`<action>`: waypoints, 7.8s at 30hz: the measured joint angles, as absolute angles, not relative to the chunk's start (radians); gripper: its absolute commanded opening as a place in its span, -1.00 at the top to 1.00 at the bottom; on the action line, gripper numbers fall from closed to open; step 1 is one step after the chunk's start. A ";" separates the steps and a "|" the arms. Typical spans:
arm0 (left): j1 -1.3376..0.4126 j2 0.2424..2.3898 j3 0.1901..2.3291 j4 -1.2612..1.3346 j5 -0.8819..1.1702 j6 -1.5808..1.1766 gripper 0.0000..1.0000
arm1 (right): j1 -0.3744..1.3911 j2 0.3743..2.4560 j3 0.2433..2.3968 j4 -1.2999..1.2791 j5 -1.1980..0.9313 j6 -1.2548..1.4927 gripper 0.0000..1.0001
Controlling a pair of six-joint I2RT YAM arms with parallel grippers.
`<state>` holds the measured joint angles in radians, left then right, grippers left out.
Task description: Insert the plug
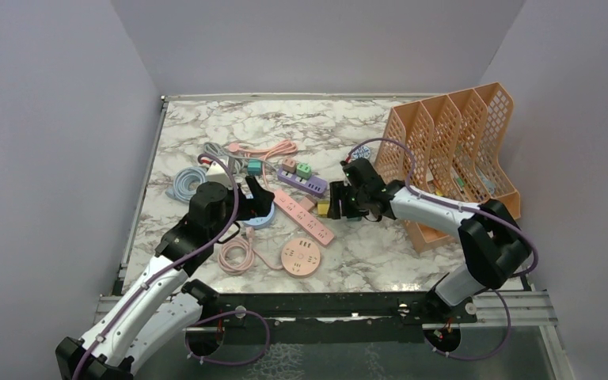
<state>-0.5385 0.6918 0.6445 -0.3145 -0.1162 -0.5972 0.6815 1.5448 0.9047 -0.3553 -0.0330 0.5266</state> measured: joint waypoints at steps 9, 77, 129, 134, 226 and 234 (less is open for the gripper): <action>-0.539 0.707 0.624 -0.278 -0.100 -0.636 -0.75 | 0.682 1.675 0.929 -0.266 -0.049 0.574 -0.20; -0.538 0.830 0.591 -0.252 -0.024 -0.754 -0.75 | 0.733 1.620 1.016 -0.226 -0.042 0.422 0.20; -0.526 0.805 0.446 0.288 0.358 -1.218 0.63 | 0.732 1.238 0.879 -0.039 -0.521 0.266 -0.43; -0.526 0.783 0.454 0.302 0.255 -1.214 0.63 | 0.733 1.167 0.763 0.221 -0.505 0.604 -0.37; -0.513 0.750 0.649 0.335 0.625 -1.044 1.00 | 0.696 1.219 0.777 0.662 -0.669 1.123 0.25; -0.513 0.758 0.649 0.377 0.579 -1.110 1.00 | 0.702 1.293 0.777 0.855 -0.661 1.251 0.32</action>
<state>-0.5125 0.7582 0.6487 0.3775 0.5785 -1.1099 0.7021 1.2930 0.7769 0.8547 -0.6605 1.2507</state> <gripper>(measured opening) 0.312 0.344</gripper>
